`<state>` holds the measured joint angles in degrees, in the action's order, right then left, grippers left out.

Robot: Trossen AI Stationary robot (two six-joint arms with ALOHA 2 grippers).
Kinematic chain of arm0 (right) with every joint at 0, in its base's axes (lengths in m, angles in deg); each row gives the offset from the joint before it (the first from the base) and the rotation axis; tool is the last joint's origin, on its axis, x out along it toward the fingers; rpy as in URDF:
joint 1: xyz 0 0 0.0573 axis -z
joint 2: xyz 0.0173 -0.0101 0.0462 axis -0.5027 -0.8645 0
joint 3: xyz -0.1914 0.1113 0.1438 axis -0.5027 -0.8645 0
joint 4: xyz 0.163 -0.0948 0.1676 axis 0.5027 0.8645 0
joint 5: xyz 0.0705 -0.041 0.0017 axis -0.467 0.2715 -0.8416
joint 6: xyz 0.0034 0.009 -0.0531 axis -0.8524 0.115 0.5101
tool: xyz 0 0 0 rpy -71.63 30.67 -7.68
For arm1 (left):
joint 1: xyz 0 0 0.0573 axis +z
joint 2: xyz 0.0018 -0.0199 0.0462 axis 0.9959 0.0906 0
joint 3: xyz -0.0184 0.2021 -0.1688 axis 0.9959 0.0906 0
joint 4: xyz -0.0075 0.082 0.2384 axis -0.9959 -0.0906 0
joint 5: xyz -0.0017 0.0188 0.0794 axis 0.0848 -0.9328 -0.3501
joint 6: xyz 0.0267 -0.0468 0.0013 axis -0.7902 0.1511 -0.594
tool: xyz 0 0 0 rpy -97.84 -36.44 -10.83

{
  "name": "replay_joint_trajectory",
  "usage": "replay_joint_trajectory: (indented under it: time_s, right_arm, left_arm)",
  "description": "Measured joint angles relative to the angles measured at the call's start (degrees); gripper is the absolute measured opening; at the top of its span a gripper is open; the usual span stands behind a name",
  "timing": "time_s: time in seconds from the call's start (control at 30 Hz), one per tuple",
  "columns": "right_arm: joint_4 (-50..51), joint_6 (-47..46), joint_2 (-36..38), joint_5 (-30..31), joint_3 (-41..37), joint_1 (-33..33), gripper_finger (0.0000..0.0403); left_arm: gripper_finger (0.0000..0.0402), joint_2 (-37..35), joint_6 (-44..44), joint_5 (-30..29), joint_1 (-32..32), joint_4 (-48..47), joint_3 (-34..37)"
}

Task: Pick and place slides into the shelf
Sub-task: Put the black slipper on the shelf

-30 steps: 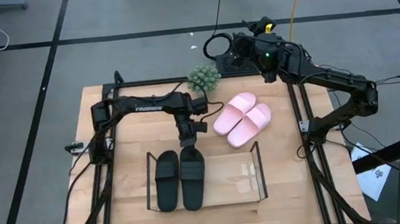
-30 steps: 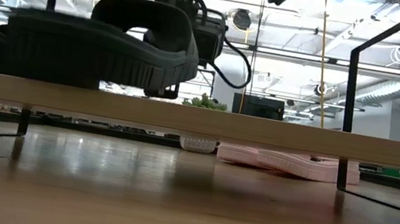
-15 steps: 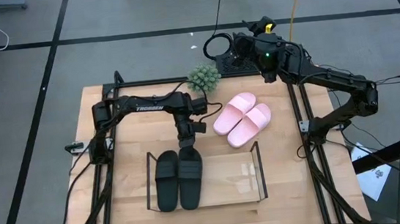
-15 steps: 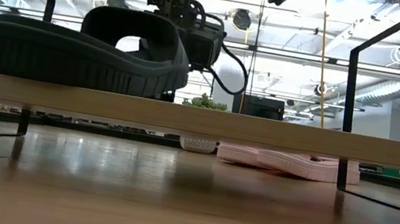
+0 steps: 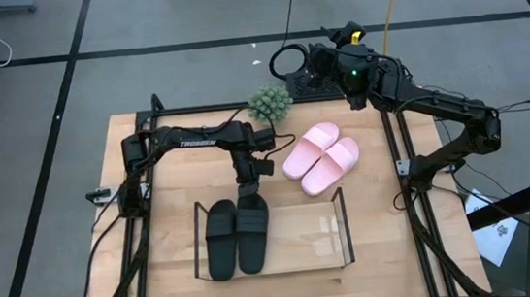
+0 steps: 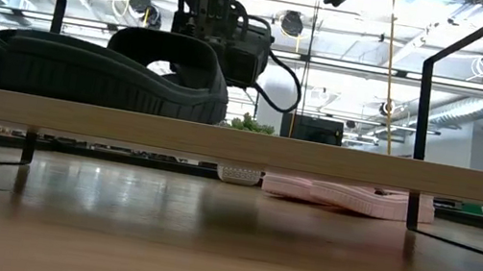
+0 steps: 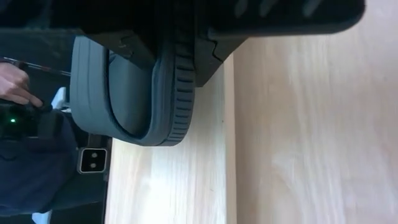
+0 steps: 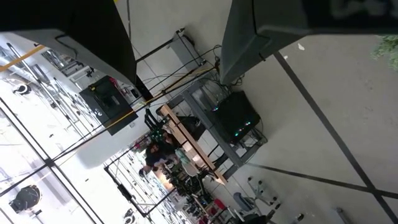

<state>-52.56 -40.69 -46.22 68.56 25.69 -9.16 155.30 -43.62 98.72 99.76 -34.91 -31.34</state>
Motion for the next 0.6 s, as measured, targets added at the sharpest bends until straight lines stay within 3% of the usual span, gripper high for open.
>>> replay_joint_trajectory:
  time_s: [0.23,0.6]
  right_arm:
    - [-0.01,0.0,0.0,0.0,0.0,0.0,0.0223]
    - [-0.02,1.38,0.0,0.0,0.0,0.0,0.0223]
  left_arm:
    - [0.0037,0.0,0.7,0.02,-0.07,0.37,0.0]
    - [0.0018,0.0,2.63,5.26,-0.11,0.69,2.62]
